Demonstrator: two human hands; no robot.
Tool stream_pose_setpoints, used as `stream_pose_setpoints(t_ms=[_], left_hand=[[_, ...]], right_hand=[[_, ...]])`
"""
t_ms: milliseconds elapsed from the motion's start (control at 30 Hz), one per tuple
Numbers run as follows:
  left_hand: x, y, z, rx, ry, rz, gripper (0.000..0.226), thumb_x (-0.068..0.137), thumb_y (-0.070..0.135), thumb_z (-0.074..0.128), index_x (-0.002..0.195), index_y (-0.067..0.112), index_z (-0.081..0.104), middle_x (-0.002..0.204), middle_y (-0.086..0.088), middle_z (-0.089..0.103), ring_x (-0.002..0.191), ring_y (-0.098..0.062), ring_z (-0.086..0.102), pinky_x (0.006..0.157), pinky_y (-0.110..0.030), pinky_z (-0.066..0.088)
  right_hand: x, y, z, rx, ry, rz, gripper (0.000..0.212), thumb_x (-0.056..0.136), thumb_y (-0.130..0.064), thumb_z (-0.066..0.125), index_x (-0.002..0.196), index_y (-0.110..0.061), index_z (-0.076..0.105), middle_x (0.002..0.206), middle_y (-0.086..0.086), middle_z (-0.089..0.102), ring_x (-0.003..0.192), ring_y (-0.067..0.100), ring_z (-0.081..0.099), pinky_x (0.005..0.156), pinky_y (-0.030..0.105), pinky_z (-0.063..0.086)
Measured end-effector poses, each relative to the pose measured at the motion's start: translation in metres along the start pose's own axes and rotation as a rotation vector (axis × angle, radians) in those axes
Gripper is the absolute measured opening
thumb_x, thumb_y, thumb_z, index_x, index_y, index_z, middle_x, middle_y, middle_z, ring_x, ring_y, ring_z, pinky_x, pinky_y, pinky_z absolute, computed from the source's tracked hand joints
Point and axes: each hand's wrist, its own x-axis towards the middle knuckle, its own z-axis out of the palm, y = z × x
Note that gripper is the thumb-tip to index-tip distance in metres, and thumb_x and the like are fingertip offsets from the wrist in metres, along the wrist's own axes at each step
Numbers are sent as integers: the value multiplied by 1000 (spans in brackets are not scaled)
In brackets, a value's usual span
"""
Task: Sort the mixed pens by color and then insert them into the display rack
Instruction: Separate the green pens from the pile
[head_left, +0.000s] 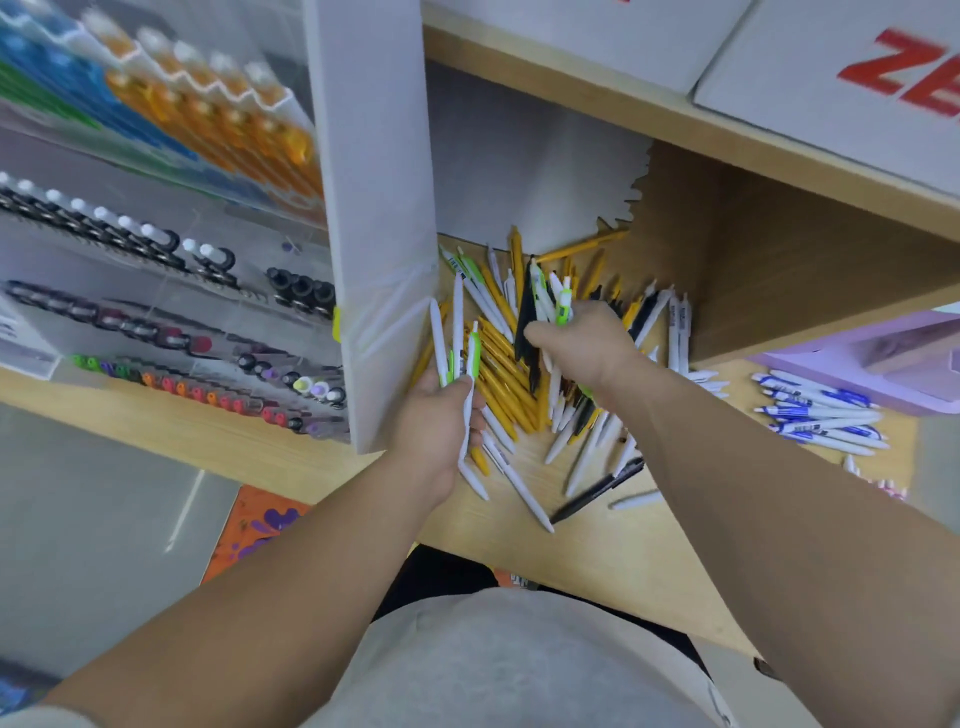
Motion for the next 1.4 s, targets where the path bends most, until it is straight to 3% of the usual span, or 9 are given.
stream_pose_setpoints(t_ms=[100,200,367,533,633,700,800,1000,1400], left_hand=[[1,3,3,81,70,37,12,103,14,47,105,11,58,67,-1,51,51,-13,42,46,-26,39],[-1,-7,-10,287,155,160,14,102,17,47,97,20,59,71,-1,51,57,-14,45,58,-29,40],[-8,-34,-29,326,187,184,28,99,21,45,91,45,59,78,-2,52,69,-21,49,65,-39,43],[-9,-36,-28,294,197,185,29,99,20,44,95,46,58,78,-5,51,68,-22,49,65,-41,44],[-9,-33,-25,253,197,182,26,100,15,46,97,37,60,76,-5,51,63,-18,47,63,-38,42],[-9,-31,-22,217,196,167,24,101,14,46,97,32,61,78,-5,53,62,-16,47,63,-36,43],[-11,-27,-22,210,197,151,23,101,14,46,95,29,62,80,-5,55,63,-16,47,63,-35,43],[-11,-26,-25,242,186,131,28,98,12,46,88,34,61,84,-8,58,66,-18,48,63,-35,41],[-10,-21,-23,244,187,130,22,101,14,47,98,30,61,82,-7,53,66,-16,48,63,-33,43]], right_hand=[[27,-10,6,-131,-1,-66,19,80,-24,69,75,-9,58,62,4,56,55,21,49,55,30,39],[48,-18,16,-295,-27,-115,24,78,-32,73,85,-11,64,78,7,68,69,23,65,62,33,53],[64,-19,24,-439,1,-126,27,81,-39,73,76,-18,55,80,4,64,71,19,60,52,26,40],[72,-13,21,-474,18,-113,42,78,-42,76,96,-8,60,94,8,62,86,24,62,66,32,50],[72,-14,26,-304,37,-155,37,78,-36,77,98,-7,66,86,8,66,83,27,66,74,41,58],[71,-17,30,-260,-1,-158,34,78,-34,78,96,-7,66,78,4,62,78,24,65,71,38,55],[71,-23,36,-358,-42,-142,33,76,-38,80,87,-10,65,76,3,63,71,20,63,61,30,49],[77,-28,37,-413,48,-139,37,75,-45,80,82,-13,61,76,1,61,71,18,61,60,30,50],[70,-49,50,-715,-118,-90,49,72,-54,79,84,-13,56,85,4,62,81,22,63,67,31,55]])
